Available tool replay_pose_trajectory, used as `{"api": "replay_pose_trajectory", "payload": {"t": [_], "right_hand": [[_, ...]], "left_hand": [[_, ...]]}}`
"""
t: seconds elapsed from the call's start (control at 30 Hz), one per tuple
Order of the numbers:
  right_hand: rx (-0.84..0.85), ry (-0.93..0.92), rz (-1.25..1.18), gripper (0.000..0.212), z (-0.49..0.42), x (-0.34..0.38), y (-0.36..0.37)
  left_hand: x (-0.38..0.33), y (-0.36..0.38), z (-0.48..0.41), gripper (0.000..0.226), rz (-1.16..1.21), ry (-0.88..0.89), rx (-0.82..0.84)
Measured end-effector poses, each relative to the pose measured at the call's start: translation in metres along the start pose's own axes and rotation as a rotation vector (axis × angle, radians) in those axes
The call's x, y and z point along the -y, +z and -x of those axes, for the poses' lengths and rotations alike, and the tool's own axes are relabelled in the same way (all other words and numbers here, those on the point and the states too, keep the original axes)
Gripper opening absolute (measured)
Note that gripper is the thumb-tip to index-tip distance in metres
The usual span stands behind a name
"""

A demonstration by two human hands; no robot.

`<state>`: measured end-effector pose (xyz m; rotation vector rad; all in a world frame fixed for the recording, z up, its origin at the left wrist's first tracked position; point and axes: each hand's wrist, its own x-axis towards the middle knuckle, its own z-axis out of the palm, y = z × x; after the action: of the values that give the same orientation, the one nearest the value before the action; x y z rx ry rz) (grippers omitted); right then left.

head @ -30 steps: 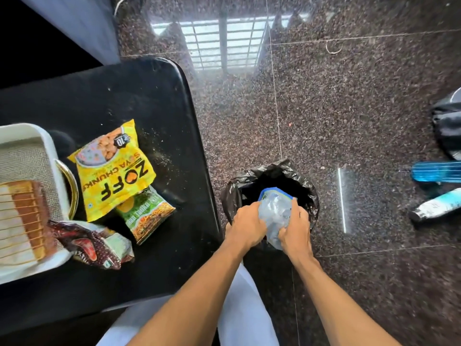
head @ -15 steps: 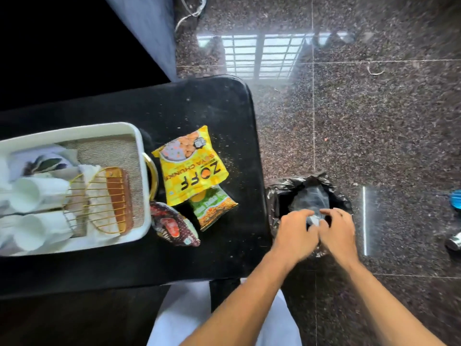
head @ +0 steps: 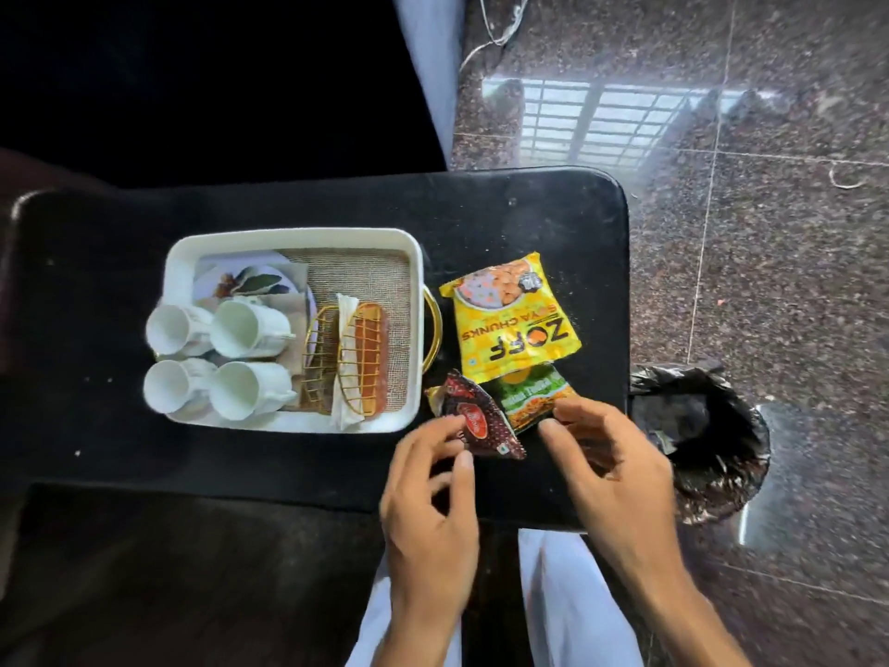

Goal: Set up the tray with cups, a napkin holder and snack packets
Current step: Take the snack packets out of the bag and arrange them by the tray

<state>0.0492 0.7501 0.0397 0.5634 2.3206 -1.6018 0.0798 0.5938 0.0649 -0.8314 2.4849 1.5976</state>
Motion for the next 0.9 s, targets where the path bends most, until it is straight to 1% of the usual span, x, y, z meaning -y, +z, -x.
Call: {"api": "replay_pose_trajectory", "payload": {"t": [0.07, 0.13, 0.23, 0.33, 0.4, 0.5, 0.57, 0.6, 0.67, 0.7, 0.77, 0.8, 0.83, 0.9], "right_hand": [[0.088, -0.024, 0.143, 0.047, 0.005, 0.002, 0.018], [0.145, -0.062, 0.255, 0.055, 0.007, 0.000, 0.032], [0.178, -0.070, 0.316, 0.051, 0.008, -0.003, 0.048], [0.128, -0.092, 0.355, 0.037, 0.005, -0.004, 0.056], [0.106, -0.116, 0.322, 0.032, 0.006, -0.003, 0.057], [0.071, -0.114, 0.276, 0.033, 0.011, 0.004, 0.050], [0.062, -0.135, 0.224, 0.038, 0.015, 0.013, 0.039], [0.067, -0.150, 0.184, 0.045, 0.017, 0.021, 0.033], [0.077, -0.210, 0.121, 0.052, 0.019, 0.039, 0.020], [0.081, -0.248, 0.093, 0.050, 0.018, 0.048, 0.014], [0.097, -0.280, -0.004, 0.037, 0.016, 0.068, 0.006], [0.106, -0.289, -0.052, 0.028, 0.013, 0.078, 0.005], [0.115, -0.288, -0.089, 0.026, 0.009, 0.088, 0.005], [0.157, -0.278, -0.161, 0.031, -0.003, 0.106, 0.012]], "left_hand": [[0.007, -0.006, -0.013, 0.042, -0.040, 0.008, -0.017], [0.014, -0.007, -0.023, 0.044, -0.046, -0.015, 0.031], [0.018, -0.006, -0.035, 0.045, -0.074, -0.002, 0.119], [0.018, -0.007, -0.044, 0.046, -0.063, 0.030, 0.155], [0.020, -0.011, -0.048, 0.046, -0.067, 0.045, 0.171], [0.017, -0.022, -0.053, 0.044, -0.081, 0.071, 0.209], [0.010, -0.032, -0.057, 0.043, -0.121, 0.136, 0.213], [0.005, -0.038, -0.058, 0.044, -0.156, 0.189, 0.226], [-0.006, -0.052, -0.062, 0.047, -0.183, 0.269, 0.327], [-0.012, -0.059, -0.065, 0.047, -0.175, 0.277, 0.403], [-0.024, -0.073, -0.072, 0.047, -0.143, 0.269, 0.513], [-0.029, -0.080, -0.076, 0.047, -0.118, 0.278, 0.514], [-0.034, -0.085, -0.080, 0.047, -0.087, 0.292, 0.484], [-0.041, -0.096, -0.089, 0.042, -0.016, 0.317, 0.387]]}}
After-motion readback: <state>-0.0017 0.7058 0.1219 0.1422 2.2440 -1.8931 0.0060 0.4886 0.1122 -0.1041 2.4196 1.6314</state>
